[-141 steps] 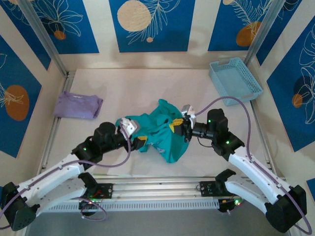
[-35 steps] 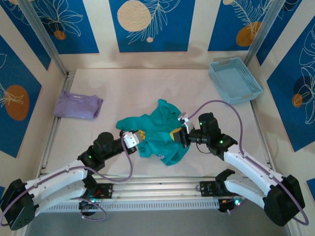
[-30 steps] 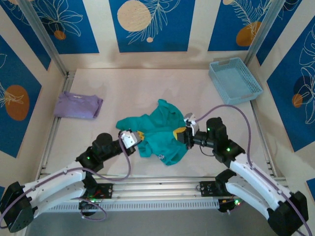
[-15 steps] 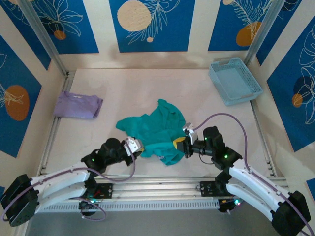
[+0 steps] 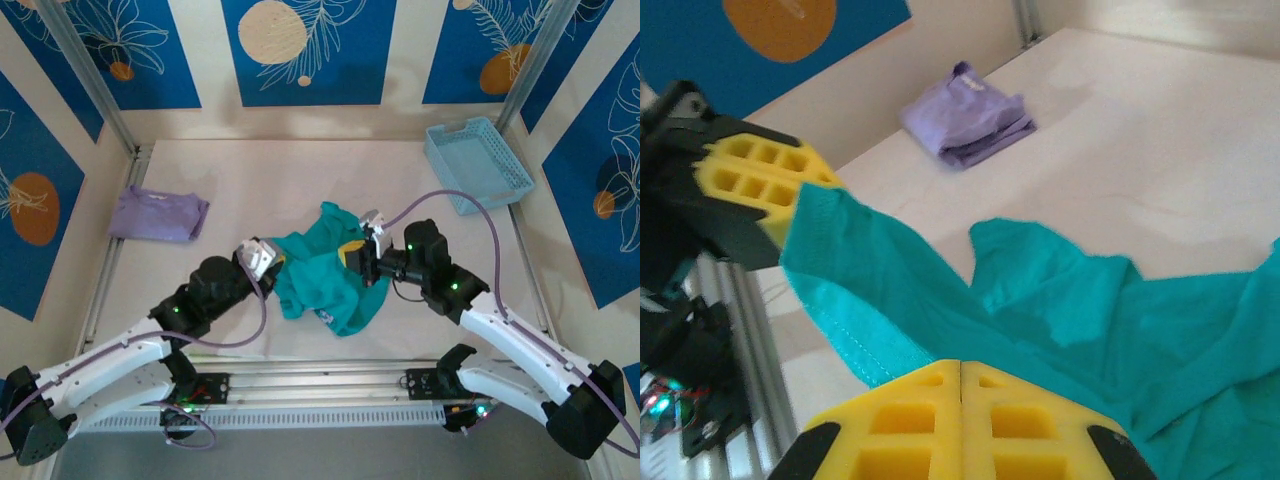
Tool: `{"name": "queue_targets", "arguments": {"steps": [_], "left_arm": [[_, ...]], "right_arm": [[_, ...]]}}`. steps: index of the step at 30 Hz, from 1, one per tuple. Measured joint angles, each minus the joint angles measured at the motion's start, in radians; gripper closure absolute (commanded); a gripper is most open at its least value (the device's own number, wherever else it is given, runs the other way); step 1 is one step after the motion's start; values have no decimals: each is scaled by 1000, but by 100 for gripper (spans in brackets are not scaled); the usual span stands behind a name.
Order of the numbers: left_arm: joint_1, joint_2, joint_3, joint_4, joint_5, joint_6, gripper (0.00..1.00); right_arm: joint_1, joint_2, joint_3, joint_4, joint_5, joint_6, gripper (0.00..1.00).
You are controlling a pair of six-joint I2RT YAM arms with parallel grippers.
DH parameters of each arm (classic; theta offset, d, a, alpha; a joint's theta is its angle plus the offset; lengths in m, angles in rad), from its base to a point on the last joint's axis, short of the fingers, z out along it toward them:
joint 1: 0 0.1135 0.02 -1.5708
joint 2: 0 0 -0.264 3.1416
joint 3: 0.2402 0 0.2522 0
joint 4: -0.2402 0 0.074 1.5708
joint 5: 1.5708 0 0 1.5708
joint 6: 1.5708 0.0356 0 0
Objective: Fold the inside-out t-shirt
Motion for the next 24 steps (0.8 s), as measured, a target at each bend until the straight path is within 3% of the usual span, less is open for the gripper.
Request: {"name": "queue_targets", "arguments": {"steps": [8, 11, 13, 16, 20, 24], "left_arm": [[8, 91, 182, -185, 0, 3, 100], [29, 94, 253, -282, -31, 4, 100], [47, 89, 301, -330, -71, 23, 100], [71, 58, 346, -385, -140, 62, 100], [84, 4, 354, -453, -232, 125, 100], [84, -14, 356, -490, -274, 152, 100]], "right_arm": [[-54, 106, 147, -77, 85, -29, 99], [-57, 170, 193, -104, 48, -42, 63], [-58, 192, 198, -112, 30, -47, 51], [-92, 208, 198, -146, 44, -23, 43], [-173, 318, 243, -200, 146, 20, 42], [-187, 585, 355, -253, 238, 32, 42]]}}
